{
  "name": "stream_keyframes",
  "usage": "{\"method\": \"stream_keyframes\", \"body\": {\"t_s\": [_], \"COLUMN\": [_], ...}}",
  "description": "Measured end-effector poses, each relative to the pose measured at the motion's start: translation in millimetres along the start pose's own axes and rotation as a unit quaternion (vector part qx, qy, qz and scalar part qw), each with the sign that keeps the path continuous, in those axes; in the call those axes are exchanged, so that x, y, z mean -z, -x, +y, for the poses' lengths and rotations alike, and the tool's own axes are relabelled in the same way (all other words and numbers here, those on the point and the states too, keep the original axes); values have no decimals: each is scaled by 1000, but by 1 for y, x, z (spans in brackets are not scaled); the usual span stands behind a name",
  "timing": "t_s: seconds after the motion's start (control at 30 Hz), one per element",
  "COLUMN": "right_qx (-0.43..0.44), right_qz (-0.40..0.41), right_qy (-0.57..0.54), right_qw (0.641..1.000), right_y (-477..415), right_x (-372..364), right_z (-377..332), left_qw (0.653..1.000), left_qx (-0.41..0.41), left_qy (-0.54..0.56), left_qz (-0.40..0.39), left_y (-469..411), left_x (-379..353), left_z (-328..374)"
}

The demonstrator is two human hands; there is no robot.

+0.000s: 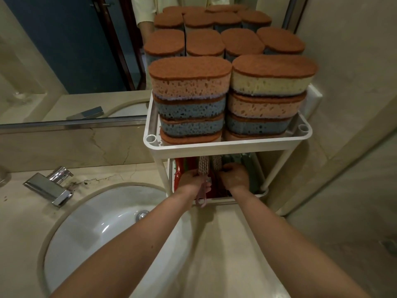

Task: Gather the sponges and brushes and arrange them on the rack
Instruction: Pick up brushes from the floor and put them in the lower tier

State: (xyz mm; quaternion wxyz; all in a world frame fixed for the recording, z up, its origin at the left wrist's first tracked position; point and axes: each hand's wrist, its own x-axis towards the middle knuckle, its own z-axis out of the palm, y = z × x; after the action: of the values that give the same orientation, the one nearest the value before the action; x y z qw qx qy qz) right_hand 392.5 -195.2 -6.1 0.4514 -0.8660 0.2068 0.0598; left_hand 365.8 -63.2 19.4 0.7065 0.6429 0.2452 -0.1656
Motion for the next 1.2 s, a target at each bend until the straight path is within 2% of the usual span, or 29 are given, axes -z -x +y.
{"method": "stream_keyframes", "body": {"t_s": [0.23, 0.33, 0.47, 0.63, 0.83, 1.0, 1.2], "right_qx": [-10, -8, 16, -19, -48, -39, -3], "right_qz": [-3, -15, -14, -9, 1, 11, 20], "right_qy": [-179, -211, -181, -140, -111, -98, -20], "right_qw": [984, 977, 983, 990, 993, 994, 1000], "right_y": [10, 12, 9, 0, -7, -11, -11], "right_x": [12, 20, 30, 36, 31, 27, 30], "right_z": [1, 4, 12, 22, 20, 18, 17], "left_qw": [999, 999, 998, 996, 990, 996, 998], "left_qx": [-23, -28, -29, -25, -36, -16, -8], "left_qy": [-15, -9, -56, -82, -135, -76, -30], "left_qz": [-34, -45, -31, 0, -30, -32, -51], "left_y": [0, -1, -6, -10, -9, -12, 1], "left_x": [-25, -39, -53, -55, -45, -43, -37], "left_z": [1, 4, 3, 0, -6, -6, -1]}}
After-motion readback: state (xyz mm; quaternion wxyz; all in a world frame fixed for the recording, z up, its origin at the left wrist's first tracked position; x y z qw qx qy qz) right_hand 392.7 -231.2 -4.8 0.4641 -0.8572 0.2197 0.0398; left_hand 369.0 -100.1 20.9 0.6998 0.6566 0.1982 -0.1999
